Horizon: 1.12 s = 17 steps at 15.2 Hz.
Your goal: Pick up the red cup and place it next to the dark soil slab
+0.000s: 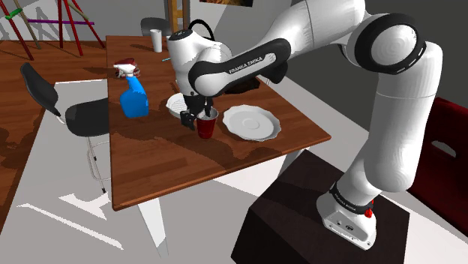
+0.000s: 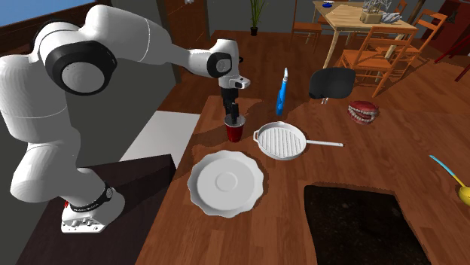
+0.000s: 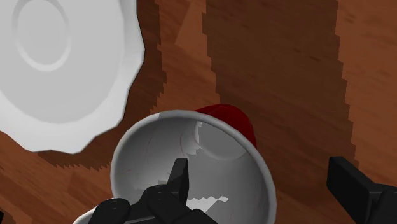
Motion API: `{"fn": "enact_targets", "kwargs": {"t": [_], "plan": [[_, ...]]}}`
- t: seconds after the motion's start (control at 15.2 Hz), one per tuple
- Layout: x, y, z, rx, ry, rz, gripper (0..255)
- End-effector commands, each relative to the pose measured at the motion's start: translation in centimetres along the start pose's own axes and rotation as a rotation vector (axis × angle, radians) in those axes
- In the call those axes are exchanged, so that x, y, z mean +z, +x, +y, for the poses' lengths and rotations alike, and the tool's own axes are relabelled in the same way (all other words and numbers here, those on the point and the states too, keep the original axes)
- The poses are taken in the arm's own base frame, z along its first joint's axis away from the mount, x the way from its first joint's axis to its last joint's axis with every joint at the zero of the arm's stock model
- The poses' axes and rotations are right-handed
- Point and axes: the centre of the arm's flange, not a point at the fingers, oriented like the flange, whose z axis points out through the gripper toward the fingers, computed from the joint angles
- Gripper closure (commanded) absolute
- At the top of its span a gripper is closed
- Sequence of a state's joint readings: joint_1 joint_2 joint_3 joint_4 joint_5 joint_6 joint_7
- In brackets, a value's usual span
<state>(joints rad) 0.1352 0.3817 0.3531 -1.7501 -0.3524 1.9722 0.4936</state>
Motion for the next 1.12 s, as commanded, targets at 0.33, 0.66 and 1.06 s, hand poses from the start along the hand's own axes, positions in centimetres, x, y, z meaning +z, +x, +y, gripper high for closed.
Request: {"fn": "enact_targets", "kwargs": {"t": [0.33,0.66,1.06], "plan": [[0.0,0.0,0.0,0.000,0.000,0.000,255],[-0.5,0.0,0.1,0.000,0.000,0.000,255],[-3.6,-0.2,0.8,0.000,0.000,0.000,255]]}}
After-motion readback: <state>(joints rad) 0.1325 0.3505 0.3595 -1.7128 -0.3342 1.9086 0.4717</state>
